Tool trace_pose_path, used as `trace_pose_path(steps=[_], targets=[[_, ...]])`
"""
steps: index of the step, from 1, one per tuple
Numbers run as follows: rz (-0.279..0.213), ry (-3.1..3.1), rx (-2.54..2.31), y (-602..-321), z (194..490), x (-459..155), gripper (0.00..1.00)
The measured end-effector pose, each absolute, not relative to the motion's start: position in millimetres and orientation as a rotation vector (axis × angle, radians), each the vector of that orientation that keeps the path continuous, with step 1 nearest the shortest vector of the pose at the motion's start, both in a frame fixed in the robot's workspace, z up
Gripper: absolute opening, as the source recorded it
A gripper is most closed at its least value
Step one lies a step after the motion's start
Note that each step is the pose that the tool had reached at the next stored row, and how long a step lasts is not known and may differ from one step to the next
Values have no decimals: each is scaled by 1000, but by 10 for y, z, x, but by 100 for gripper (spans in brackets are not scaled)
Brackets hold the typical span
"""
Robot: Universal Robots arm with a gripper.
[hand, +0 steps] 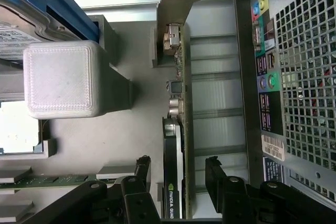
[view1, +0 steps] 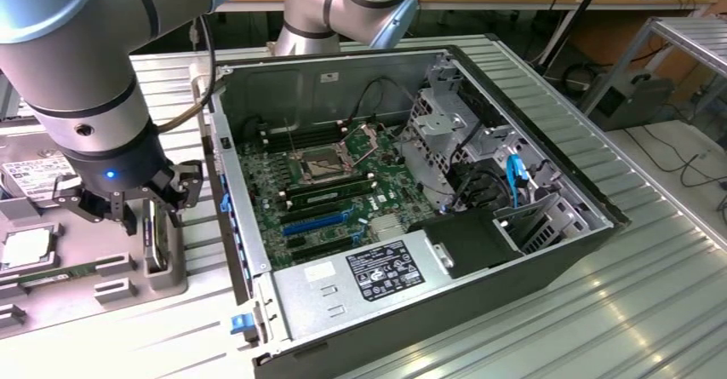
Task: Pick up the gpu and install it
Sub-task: 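Pick up the gpu and move the gpu toward the slot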
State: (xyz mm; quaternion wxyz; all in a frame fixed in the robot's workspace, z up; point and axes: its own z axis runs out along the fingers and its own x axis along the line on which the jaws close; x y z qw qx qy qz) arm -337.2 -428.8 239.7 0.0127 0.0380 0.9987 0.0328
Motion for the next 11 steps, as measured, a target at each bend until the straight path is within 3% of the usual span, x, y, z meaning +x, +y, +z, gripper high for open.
trace_pose_path(steps=[11], targets=[[102, 3112, 118, -4288, 2326, -3372, 54]])
